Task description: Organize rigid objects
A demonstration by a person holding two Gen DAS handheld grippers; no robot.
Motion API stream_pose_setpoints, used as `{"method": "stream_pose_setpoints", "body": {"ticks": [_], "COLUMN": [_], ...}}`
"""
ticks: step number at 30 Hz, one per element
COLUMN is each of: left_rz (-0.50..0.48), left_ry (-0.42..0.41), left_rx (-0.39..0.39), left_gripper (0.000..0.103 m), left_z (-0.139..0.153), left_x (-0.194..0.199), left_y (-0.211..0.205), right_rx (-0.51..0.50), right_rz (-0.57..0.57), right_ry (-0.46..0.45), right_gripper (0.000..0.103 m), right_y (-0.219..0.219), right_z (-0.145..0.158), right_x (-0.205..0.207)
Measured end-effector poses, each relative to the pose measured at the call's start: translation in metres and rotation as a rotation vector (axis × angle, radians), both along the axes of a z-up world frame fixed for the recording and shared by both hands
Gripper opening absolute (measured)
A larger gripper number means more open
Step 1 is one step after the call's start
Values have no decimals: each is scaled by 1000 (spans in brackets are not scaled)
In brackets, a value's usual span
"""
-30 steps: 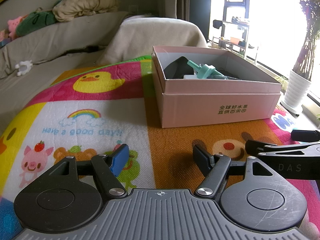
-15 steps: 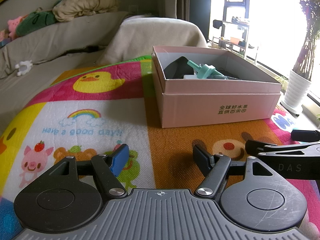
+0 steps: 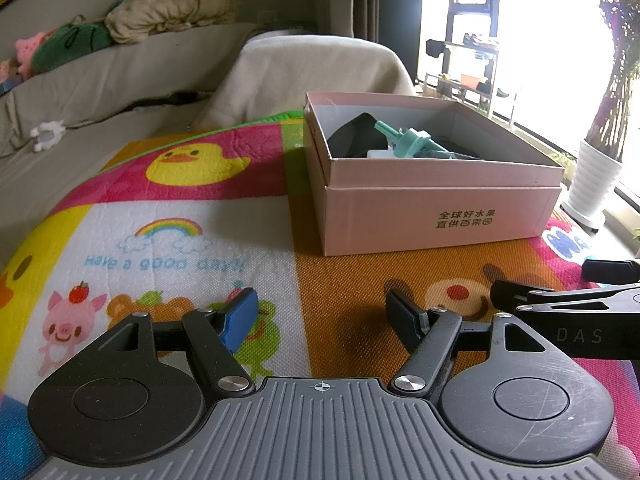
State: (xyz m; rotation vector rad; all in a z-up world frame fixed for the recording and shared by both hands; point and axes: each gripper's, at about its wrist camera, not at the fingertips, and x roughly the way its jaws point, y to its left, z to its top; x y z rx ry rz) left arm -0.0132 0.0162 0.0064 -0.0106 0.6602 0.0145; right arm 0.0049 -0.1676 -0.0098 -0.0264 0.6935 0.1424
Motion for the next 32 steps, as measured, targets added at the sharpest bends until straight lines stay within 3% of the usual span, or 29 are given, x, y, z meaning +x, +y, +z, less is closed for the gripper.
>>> {"method": "stream_pose_setpoints", "body": {"ticks": [32], "left_rz": [-1], "left_ry": [2], "left_rx": [-3], "left_gripper": [76], "left_z": [0], "left_x": [0], "left_y": [-2], "right_rx": [0], "right_rz": [0], "right_ry": [0], "right_gripper": [103], "right_y": [0], "right_z": [0], "right_x": [0]}}
